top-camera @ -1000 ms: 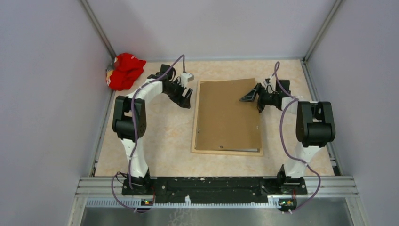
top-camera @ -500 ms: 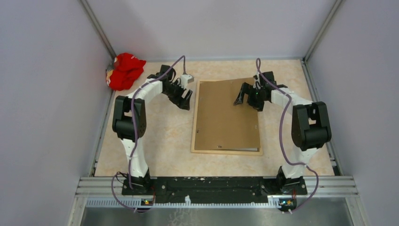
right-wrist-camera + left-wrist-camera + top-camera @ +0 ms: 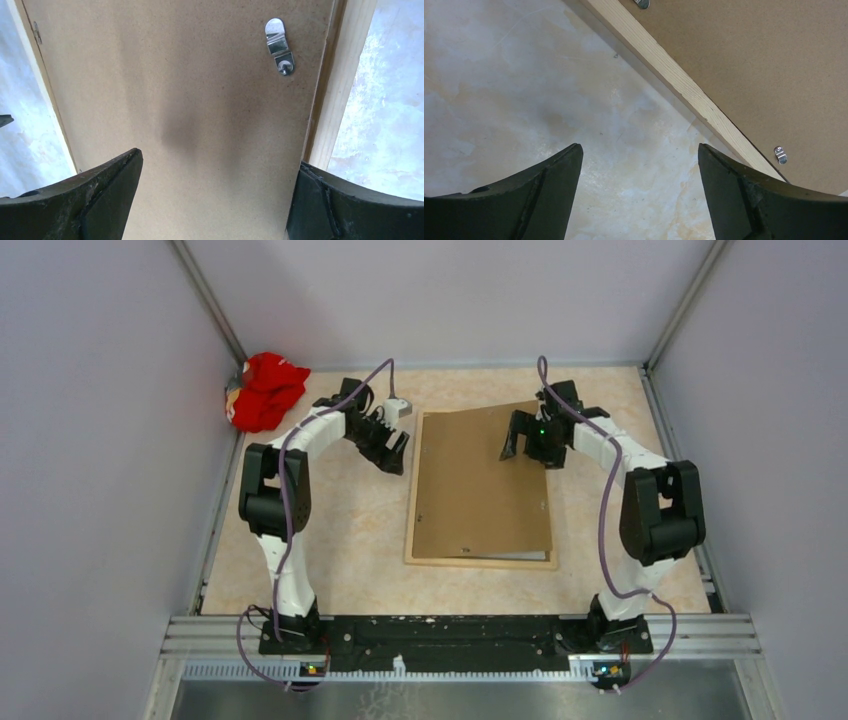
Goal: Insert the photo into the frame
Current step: Turn over the photo frame item on the photo frame.
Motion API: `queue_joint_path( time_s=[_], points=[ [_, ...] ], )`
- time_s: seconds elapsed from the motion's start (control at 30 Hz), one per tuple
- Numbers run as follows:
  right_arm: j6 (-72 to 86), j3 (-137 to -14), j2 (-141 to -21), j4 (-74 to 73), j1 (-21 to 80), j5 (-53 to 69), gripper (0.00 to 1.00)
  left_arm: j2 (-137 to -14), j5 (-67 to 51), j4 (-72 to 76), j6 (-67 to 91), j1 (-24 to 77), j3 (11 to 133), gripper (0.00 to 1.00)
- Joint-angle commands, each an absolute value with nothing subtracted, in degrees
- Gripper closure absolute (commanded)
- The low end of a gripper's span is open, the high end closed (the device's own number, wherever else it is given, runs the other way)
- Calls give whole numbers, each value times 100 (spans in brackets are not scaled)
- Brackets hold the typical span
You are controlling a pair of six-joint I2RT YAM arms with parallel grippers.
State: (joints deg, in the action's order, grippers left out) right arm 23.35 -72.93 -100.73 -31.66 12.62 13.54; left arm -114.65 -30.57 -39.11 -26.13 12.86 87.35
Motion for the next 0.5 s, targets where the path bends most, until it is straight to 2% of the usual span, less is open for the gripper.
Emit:
queue_joint_path(
  time_s=[0.0,0.1,0.47],
  points=[
    [2044,-7805,-9791,-3546,1570,741,1,-11258,-3053,-3959,-2652,1318,8938,6],
    [1925,-7972,-9846,-3867,1654,443,1,-11201,-3065,-3943,-2668,1318,8947,4],
    [1742,-8078,-9808,-4326,1806,-421,1,-11252,-3139,-4044,-2665,1318,9026,7]
  ],
)
